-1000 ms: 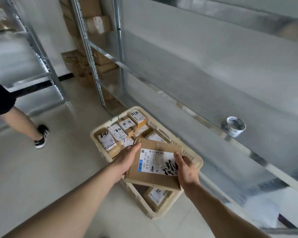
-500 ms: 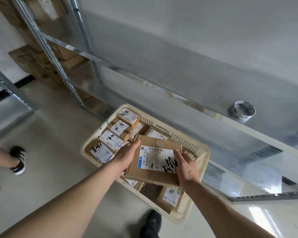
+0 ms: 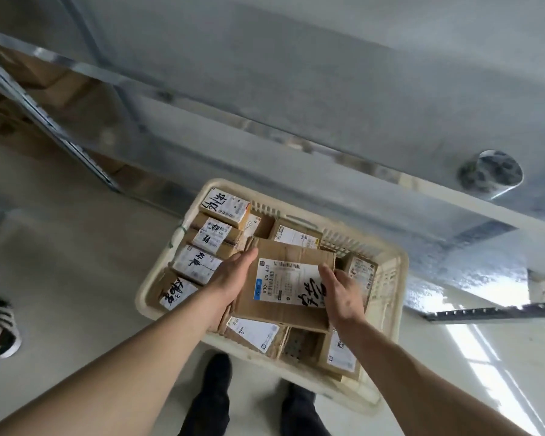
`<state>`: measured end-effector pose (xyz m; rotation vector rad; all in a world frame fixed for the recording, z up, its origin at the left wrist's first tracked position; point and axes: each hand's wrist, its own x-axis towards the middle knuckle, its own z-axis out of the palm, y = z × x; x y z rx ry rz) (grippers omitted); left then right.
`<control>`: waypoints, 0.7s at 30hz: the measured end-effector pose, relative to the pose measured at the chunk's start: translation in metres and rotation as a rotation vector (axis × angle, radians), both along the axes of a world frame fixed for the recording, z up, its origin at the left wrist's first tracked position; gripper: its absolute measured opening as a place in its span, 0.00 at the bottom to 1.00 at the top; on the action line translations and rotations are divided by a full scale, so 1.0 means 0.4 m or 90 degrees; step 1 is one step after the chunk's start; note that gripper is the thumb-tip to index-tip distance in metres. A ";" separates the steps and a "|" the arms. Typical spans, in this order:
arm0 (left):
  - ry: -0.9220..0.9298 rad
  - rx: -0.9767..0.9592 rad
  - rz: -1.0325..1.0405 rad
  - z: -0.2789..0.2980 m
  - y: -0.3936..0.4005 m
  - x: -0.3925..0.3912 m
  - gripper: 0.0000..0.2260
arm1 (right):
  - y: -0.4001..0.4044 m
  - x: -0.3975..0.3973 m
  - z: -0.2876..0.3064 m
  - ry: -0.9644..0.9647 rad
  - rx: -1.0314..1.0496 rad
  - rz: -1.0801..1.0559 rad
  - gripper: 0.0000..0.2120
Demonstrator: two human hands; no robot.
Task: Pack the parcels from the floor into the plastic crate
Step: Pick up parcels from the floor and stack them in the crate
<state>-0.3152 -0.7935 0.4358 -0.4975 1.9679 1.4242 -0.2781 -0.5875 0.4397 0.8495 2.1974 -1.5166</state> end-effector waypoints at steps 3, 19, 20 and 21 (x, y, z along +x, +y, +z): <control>-0.028 -0.007 -0.044 -0.080 -0.026 -0.034 0.36 | -0.031 0.000 -0.091 -0.024 0.008 -0.050 0.42; -0.077 -0.015 -0.099 -0.380 -0.009 -0.108 0.29 | -0.066 -0.033 -0.367 -0.050 0.058 -0.144 0.30; -0.079 -0.010 -0.091 -0.379 -0.004 -0.113 0.32 | -0.059 -0.040 -0.376 -0.047 0.052 -0.145 0.31; -0.078 0.002 -0.088 -0.377 -0.001 -0.118 0.35 | -0.057 -0.047 -0.381 -0.043 0.046 -0.148 0.33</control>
